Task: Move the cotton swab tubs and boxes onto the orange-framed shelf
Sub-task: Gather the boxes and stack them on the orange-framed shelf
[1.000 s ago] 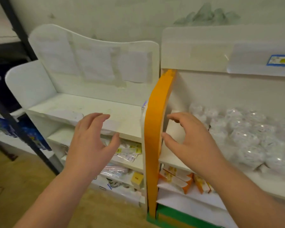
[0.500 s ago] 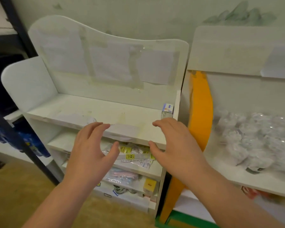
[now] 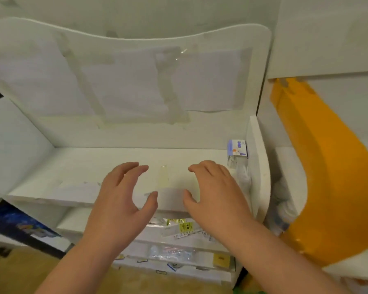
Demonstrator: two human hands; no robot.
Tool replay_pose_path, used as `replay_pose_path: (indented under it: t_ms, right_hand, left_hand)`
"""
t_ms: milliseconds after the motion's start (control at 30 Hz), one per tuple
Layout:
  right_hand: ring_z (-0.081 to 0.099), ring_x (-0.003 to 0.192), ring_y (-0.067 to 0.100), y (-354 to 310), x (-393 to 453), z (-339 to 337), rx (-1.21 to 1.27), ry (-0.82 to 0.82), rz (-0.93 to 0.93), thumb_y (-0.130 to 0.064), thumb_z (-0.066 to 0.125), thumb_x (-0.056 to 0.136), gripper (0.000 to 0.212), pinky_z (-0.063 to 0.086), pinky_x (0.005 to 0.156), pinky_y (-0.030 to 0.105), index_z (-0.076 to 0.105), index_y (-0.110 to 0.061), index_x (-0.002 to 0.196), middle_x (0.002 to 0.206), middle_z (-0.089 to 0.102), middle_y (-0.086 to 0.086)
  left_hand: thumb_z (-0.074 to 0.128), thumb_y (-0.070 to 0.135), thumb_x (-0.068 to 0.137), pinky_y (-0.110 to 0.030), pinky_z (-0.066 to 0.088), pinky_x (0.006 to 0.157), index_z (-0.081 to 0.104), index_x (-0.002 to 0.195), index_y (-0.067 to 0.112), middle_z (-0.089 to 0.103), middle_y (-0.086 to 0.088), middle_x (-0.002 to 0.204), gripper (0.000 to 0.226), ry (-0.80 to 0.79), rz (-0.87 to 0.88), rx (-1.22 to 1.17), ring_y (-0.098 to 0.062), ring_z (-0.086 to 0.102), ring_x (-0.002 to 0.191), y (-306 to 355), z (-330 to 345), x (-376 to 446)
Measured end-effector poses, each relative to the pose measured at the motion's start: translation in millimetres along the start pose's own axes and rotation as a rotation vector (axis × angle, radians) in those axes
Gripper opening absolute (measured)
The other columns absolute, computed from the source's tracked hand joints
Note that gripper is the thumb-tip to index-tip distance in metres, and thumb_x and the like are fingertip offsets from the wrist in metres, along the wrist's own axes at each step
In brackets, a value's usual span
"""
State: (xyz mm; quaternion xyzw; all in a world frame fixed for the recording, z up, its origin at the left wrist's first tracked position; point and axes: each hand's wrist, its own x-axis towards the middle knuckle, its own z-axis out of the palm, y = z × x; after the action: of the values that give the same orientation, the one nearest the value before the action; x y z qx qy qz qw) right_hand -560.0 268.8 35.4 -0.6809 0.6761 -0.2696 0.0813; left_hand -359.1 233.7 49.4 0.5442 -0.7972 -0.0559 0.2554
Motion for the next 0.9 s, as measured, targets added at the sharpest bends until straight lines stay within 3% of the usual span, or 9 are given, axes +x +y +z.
replay_pose_path:
  t_ms: [200, 367, 533, 767, 900]
  right_hand:
    - [0.045, 0.120, 0.015, 20, 18, 4, -0.082, 0.058, 0.192, -0.044, 0.057, 0.087, 0.052, 0.040, 0.102, 0.029, 0.048, -0.026, 0.134, 0.128, 0.048, -0.010]
    - [0.025, 0.140, 0.021, 32, 25, 11, -0.245, -0.018, 0.417, -0.056, 0.048, 0.090, 0.068, 0.032, 0.111, 0.035, 0.025, -0.028, 0.147, 0.153, 0.023, -0.002]
    - [0.020, 0.144, 0.023, 32, 31, 30, -0.334, -0.010, 0.624, -0.054, 0.046, 0.093, 0.070, 0.029, 0.114, 0.034, 0.020, -0.023, 0.150, 0.157, 0.015, 0.004]
    - [0.037, 0.130, 0.025, 31, 50, 48, -0.549, 0.023, 0.754, -0.030, 0.055, 0.092, 0.055, 0.031, 0.110, 0.034, 0.035, -0.020, 0.142, 0.146, 0.037, 0.008]
    - [0.042, 0.120, 0.022, 30, 54, 48, -0.550, 0.062, 0.786, -0.030, 0.054, 0.091, 0.046, 0.034, 0.103, 0.032, 0.040, -0.024, 0.135, 0.135, 0.045, 0.003]
  left_hand:
    - [0.063, 0.044, 0.081, -0.018, 0.027, 0.097, 0.051, 0.131, 0.030, 0.041, 0.015, 0.134, 0.053, -0.069, 0.145, -0.091, -0.005, 0.036, 0.127, -7, 36, 64]
    - [0.058, 0.047, 0.080, -0.021, 0.030, 0.101, 0.049, 0.132, 0.031, 0.041, 0.013, 0.136, 0.055, -0.189, 0.343, -0.186, -0.007, 0.036, 0.129, -1, 73, 118]
    - [0.056, 0.047, 0.081, -0.018, 0.028, 0.101, 0.050, 0.132, 0.028, 0.043, 0.009, 0.136, 0.055, -0.242, 0.521, -0.227, -0.010, 0.037, 0.129, 2, 98, 156]
    - [0.058, 0.044, 0.079, -0.015, 0.026, 0.100, 0.053, 0.131, 0.023, 0.045, 0.006, 0.132, 0.056, -0.309, 0.675, -0.311, -0.012, 0.040, 0.124, 1, 121, 185]
    - [0.064, 0.039, 0.079, -0.017, 0.029, 0.099, 0.054, 0.129, 0.022, 0.047, 0.006, 0.130, 0.053, -0.326, 0.713, -0.353, -0.014, 0.042, 0.123, 5, 130, 192]
